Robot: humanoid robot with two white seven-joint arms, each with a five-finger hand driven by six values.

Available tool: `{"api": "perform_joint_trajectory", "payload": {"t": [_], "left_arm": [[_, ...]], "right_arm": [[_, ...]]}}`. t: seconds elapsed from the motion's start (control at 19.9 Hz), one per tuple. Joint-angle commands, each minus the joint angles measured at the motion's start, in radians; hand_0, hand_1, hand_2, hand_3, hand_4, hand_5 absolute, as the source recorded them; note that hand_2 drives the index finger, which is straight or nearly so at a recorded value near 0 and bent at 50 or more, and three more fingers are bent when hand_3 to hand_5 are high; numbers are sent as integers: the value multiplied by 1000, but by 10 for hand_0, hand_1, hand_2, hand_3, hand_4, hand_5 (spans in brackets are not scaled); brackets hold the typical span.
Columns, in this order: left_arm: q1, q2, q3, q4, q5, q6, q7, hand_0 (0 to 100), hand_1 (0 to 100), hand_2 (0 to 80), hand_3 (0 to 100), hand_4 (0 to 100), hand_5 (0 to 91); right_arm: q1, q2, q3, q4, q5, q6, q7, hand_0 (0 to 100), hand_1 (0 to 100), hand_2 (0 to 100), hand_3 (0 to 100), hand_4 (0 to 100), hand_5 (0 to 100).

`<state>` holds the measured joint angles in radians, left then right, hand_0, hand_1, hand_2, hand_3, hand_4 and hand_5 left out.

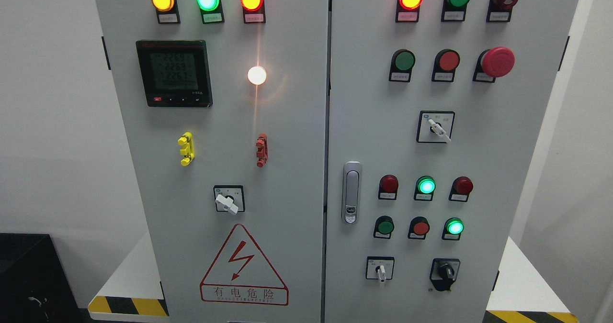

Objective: Flip black knob to close circuit

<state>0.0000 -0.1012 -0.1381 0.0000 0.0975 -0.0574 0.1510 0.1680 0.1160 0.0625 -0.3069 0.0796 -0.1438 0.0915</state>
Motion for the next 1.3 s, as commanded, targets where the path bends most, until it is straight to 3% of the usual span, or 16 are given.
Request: {"api": "perform_joint_trajectory", "payload": {"t": [0.0,0.2,0.35,0.4,0.5,0.85,1.05,1.15,1.25], "left_arm": [[23,0,0,-31,-1,1,-1,120,556,0,0,0,0],[23,0,0,-29,1,1,-1,120,556,0,0,0,0],[23,0,0,-31,1,1,-1,120,556,0,0,0,0],[23,0,0,-29,1,1,-1,120,556,0,0,0,0],[23,0,0,-31,1,1,-1,120,556,0,0,0,0],[23,0,0,-31,1,1,-1,120,556,0,0,0,0],[23,0,0,-31,-1,1,-1,120,556,0,0,0,0],[23,0,0,-31,1,1,-1,120,556,0,0,0,0],[23,0,0,-31,1,1,-1,120,556,0,0,0,0]], "right_arm": [[-2,1,-4,-122,132,9,-41,0,103,0,0,0,0],[-2,1,-6,-205,271,36,-108,0,106,47,51,10,0],[-1,1,-7,-283,351,36,-137,0,103,91,209,179,20],[1,1,-7,-306,379,38,-145,0,103,96,220,199,35],[1,1,-7,-349,457,68,-176,0,101,131,282,267,96],[-1,1,-27,-506,698,116,-214,0,99,234,386,343,290],[-1,1,-20,-610,820,115,-263,0,81,345,525,446,389],[-1,1,-20,-662,877,116,-277,0,52,451,594,508,473],[-1,1,-20,-715,911,121,-277,0,49,481,611,523,540]]}}
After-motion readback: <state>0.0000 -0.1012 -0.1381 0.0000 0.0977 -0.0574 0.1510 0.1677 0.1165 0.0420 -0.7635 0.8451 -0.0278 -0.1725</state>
